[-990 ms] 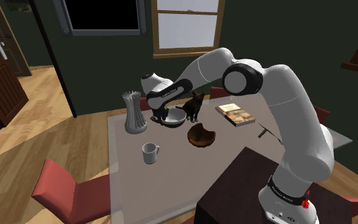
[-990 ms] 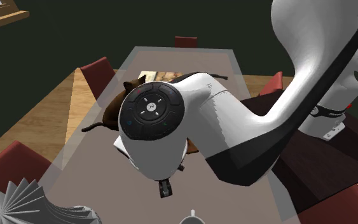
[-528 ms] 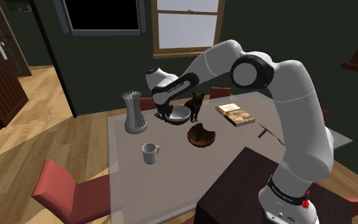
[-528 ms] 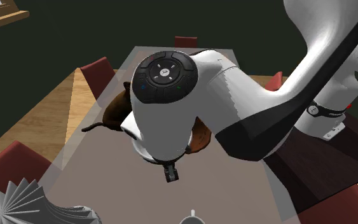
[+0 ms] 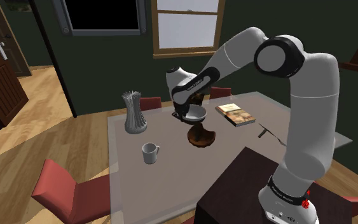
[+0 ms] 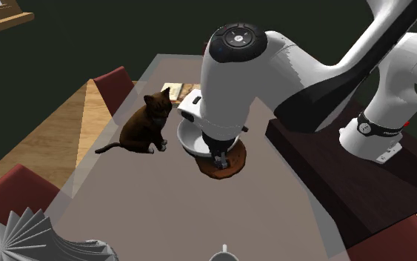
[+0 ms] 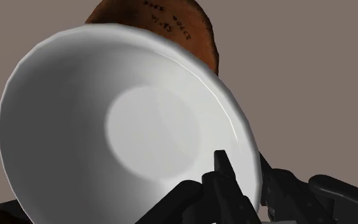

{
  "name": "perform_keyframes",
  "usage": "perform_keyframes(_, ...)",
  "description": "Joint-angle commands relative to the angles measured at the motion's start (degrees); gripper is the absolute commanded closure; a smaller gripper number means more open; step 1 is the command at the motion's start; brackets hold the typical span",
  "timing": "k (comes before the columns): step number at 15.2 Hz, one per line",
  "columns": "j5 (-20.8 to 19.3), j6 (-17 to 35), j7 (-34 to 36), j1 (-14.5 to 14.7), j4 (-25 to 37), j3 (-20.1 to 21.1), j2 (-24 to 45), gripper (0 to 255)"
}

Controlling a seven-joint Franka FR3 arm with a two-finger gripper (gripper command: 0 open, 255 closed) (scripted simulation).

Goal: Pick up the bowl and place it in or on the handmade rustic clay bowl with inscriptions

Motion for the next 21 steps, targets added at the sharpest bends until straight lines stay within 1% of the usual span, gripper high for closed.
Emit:
perform_keyframes(1, -0.3, 2.2, -1.1, -1.3, -4.8, -0.6, -3.1, 255)
perform_keyframes(6, -0.9, 6.1, -4.6, -4.3, -15.0, -2.5, -10.5, 255)
perform_keyframes(21, -5.0, 15.6, 0.1, -3.9, -15.8, -3.8, -1.3, 255)
